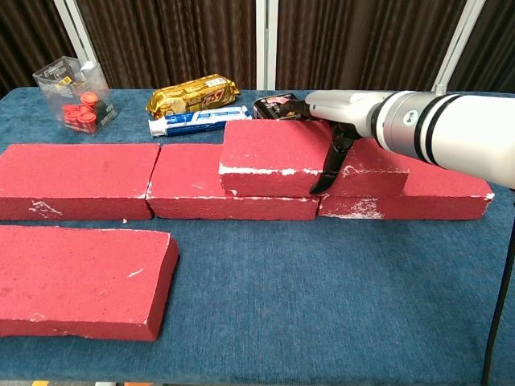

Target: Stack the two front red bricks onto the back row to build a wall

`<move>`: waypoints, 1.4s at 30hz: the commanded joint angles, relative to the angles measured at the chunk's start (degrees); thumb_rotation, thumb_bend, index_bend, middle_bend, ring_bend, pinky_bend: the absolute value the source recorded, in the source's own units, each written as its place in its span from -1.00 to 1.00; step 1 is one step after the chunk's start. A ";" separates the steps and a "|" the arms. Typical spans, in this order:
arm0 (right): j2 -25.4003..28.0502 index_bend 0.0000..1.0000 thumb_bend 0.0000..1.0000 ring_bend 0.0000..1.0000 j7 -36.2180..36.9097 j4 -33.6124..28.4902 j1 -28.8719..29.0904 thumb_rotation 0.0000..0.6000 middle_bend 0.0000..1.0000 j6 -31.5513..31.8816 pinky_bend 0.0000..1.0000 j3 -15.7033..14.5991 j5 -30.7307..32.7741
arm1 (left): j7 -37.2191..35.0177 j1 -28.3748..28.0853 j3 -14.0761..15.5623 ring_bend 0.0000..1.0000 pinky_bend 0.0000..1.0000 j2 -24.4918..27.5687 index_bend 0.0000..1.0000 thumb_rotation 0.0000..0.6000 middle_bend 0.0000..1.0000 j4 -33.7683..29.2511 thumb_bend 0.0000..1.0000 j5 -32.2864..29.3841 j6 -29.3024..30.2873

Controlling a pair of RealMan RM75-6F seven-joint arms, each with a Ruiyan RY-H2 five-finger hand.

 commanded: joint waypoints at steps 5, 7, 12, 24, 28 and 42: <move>0.16 -1.00 -0.86 -0.78 0.17 0.36 0.07 1.00 -0.71 -0.60 -0.56 -0.10 -0.28 | -0.01 0.01 0.01 -1.00 -0.97 -0.04 -0.87 1.00 -1.00 0.04 -0.87 -0.01 -0.03; 0.25 -1.00 -0.86 -0.78 0.11 0.42 0.14 1.00 -0.71 -0.89 -0.56 -0.19 -0.15 | 0.01 -0.02 0.01 -1.00 -0.97 -0.06 -0.87 1.00 -1.00 0.06 -0.87 -0.05 -0.11; 0.16 -1.00 -0.86 -0.80 0.27 0.88 0.17 1.00 -0.72 -1.39 -0.56 -0.42 0.00 | 0.15 -0.06 0.06 -1.00 -0.97 0.00 -0.87 1.00 -1.00 -0.04 -0.87 -0.02 -0.21; 0.51 -1.00 -1.00 -1.00 5.57 1.46 -1.80 1.00 -1.00 -2.67 -1.00 -0.20 -5.38 | -0.01 -0.08 -0.04 -1.00 -0.97 0.18 -0.87 1.00 -1.00 -0.16 -0.87 -0.16 -0.28; 0.91 -1.00 -1.00 -1.00 5.89 1.22 -1.89 1.00 -1.00 -3.31 -1.00 -0.38 -5.48 | 0.16 -0.13 -0.02 -1.00 -0.97 0.24 -0.87 1.00 -1.00 -0.35 -0.87 0.08 -0.17; 5.89 -1.00 -1.00 -1.00 10.23 -4.68 -4.34 1.00 -1.00 -2.02 -1.00 0.68 -11.13 | 1.83 0.04 -0.16 -1.00 -0.97 1.30 -0.87 1.00 -1.00 -2.66 -0.87 1.52 1.63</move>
